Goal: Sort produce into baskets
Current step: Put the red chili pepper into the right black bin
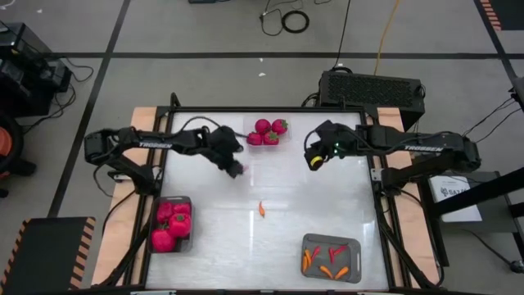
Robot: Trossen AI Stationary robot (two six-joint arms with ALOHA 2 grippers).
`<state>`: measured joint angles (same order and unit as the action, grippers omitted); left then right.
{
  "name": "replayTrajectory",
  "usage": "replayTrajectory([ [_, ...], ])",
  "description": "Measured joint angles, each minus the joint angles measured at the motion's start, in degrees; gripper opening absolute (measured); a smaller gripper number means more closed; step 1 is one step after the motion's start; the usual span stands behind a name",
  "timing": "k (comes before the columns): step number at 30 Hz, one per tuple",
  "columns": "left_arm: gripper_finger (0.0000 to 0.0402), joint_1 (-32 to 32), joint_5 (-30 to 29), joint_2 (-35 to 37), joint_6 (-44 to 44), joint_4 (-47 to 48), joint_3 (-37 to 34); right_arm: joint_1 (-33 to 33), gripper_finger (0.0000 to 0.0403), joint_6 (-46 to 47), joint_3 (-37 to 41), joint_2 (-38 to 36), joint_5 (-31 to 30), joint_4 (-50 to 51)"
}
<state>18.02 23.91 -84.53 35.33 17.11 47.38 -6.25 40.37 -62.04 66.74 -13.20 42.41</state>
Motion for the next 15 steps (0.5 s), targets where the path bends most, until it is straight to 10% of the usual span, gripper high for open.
replayTrajectory([
  [15, 0.0037, -16.61, 7.13, 0.0, -12.91, -22.04, 0.32, 20.7, 0.0144, 9.91, -0.02, 12.9, -0.49, -35.83],
])
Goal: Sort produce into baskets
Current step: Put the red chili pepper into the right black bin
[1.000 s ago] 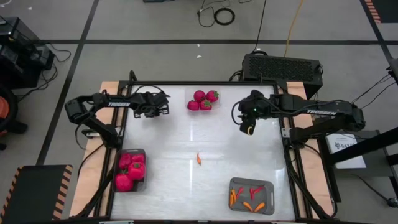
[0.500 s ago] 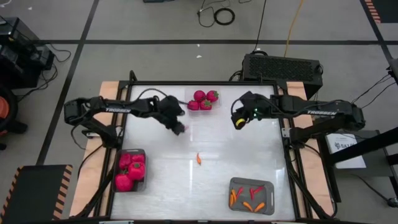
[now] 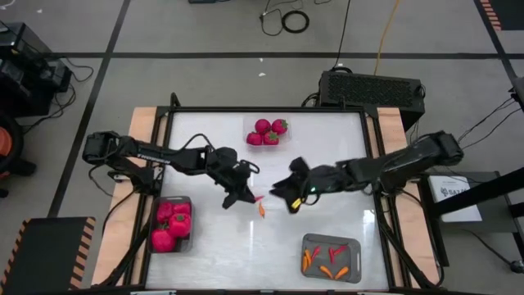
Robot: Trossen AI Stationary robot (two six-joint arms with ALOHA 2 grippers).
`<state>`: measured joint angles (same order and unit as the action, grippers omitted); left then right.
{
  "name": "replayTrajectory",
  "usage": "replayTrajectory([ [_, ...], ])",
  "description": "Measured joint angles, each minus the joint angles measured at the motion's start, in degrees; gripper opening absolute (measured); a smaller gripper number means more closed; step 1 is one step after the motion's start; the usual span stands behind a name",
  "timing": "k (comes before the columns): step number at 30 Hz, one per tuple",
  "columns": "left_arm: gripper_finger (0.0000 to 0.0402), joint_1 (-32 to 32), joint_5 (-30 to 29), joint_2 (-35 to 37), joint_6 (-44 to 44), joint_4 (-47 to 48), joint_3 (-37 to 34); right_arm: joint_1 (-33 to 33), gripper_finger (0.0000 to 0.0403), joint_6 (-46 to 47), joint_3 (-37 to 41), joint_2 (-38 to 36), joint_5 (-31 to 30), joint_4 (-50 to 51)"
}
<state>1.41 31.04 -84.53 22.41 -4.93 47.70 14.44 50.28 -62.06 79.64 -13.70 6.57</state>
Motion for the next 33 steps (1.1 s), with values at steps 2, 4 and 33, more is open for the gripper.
replayTrajectory([
  [2, 0.0037, -0.95, 1.92, 0.02, 1.62, -3.62, 0.0, 0.45, 0.0147, -0.11, 0.0, 2.81, -0.06, -4.39],
  [4, 0.0037, -1.71, 2.23, 0.04, 2.35, -5.11, 0.03, 0.47, 0.0155, -0.37, 0.0, 5.06, 0.06, -6.35],
  [33, 0.0038, -2.29, -4.22, 0.04, 5.75, -6.57, 0.0, -1.1, 0.0197, -0.34, 0.02, 9.25, 5.08, -3.82],
])
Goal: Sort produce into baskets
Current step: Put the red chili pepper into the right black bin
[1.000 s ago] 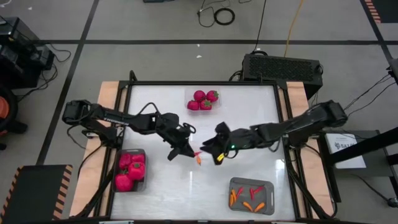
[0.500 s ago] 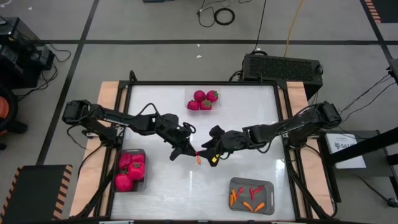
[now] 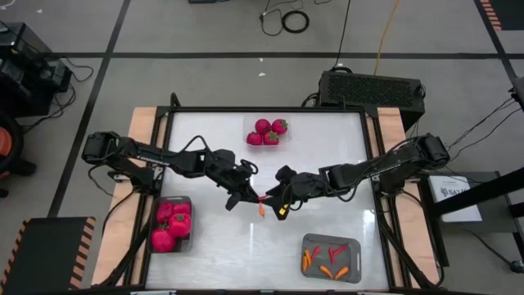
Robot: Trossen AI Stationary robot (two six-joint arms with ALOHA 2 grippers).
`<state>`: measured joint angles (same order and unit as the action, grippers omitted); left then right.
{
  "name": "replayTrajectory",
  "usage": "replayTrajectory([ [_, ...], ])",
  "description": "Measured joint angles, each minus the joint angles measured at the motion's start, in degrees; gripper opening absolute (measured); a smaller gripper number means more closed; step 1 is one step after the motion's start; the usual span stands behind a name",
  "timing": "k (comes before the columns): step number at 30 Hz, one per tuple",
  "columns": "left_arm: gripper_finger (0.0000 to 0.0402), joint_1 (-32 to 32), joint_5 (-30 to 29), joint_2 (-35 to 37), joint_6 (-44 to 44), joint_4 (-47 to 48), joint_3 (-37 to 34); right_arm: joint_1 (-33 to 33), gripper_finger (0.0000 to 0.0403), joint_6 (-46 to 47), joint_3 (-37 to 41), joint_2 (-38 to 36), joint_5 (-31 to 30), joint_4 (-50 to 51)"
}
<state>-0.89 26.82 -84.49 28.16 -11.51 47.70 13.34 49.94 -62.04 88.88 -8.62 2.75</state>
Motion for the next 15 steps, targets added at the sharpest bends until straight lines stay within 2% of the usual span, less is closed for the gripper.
replayTrajectory([
  [11, 0.0038, 0.0, -0.11, 0.0, -0.48, 0.04, 0.0, -0.92, 0.0078, -0.05, 0.0, 0.0, -0.04, 0.76],
  [15, 0.0038, -0.03, -2.07, 0.0, -0.61, 0.33, -0.02, -0.94, 0.0037, -0.08, 0.0, 0.0, -0.15, 0.91],
])
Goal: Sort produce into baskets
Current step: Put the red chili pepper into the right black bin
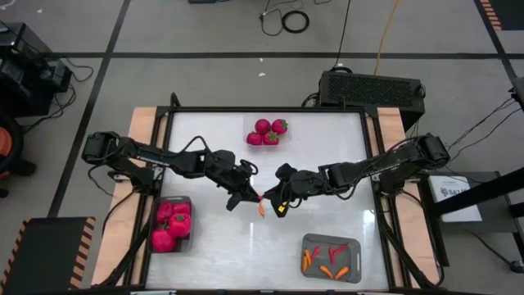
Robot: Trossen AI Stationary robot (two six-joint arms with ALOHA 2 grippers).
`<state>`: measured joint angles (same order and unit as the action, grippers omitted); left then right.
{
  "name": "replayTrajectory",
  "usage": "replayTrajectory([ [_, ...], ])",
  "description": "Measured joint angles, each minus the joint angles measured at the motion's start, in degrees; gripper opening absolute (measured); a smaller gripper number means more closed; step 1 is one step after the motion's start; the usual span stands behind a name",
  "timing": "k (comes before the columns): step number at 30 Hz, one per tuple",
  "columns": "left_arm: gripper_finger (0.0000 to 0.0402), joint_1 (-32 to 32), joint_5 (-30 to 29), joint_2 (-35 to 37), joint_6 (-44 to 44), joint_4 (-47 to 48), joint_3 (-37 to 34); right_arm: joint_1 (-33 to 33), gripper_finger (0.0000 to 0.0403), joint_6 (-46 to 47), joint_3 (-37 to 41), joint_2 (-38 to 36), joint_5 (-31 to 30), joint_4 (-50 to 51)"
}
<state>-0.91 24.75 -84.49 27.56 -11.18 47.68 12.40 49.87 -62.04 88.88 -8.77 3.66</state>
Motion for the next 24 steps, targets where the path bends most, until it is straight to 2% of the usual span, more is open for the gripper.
replayTrajectory([
  [4, 0.0038, -0.01, -2.03, 0.0, -1.49, 0.19, 0.0, -0.04, 0.0006, 0.0, 0.0, -0.03, -0.13, 0.24],
  [11, 0.0053, -0.01, -2.44, -0.02, -4.46, 0.03, -0.02, -0.02, 0.0003, 0.0, 0.0, -0.04, -0.07, 0.45],
  [14, 0.0088, 0.16, -2.95, -0.02, -5.46, -0.76, 0.0, -0.02, 0.0003, 0.0, 0.0, -0.04, 0.23, 1.19],
  [18, 0.0155, 0.66, -3.0, -0.02, -5.49, -0.52, 0.0, -0.31, 0.0001, 0.02, 0.0, -0.04, 1.96, 1.28],
  [21, 0.0198, 1.42, -2.93, -0.02, -6.23, -0.22, 0.0, -0.42, 0.0001, 1.39, 0.0, -0.14, 5.89, 1.76],
  [24, 0.0221, 2.19, -2.86, -0.02, -7.55, 1.91, 0.0, -0.39, 0.0001, 5.33, 0.0, -0.44, 12.47, 3.63],
])
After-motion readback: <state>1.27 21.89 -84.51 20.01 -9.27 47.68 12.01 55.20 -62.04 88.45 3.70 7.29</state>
